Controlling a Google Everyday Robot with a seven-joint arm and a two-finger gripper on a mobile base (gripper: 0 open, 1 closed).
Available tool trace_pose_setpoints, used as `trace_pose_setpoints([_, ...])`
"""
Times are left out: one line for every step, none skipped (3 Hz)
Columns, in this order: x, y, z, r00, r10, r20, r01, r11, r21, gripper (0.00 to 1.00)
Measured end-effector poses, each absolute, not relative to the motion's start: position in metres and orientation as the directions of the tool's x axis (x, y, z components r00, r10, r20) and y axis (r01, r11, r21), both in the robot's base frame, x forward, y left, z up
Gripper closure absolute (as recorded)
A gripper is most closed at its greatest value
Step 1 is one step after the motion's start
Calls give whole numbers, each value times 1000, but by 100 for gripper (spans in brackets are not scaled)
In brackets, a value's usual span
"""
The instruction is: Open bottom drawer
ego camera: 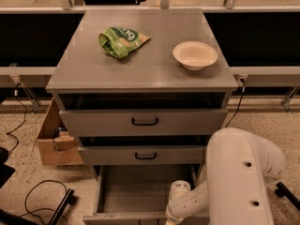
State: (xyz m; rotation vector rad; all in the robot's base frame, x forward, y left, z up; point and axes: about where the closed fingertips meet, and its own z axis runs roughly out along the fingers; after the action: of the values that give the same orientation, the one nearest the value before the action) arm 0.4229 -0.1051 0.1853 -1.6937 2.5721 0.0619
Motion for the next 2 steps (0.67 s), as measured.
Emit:
trace_pose_setpoints([426,-93,194,-377,-926,-26,-926,377,-25,18])
trace_pose_setpoints([397,-78,199,-407,-913,10,-913,407,-9,41])
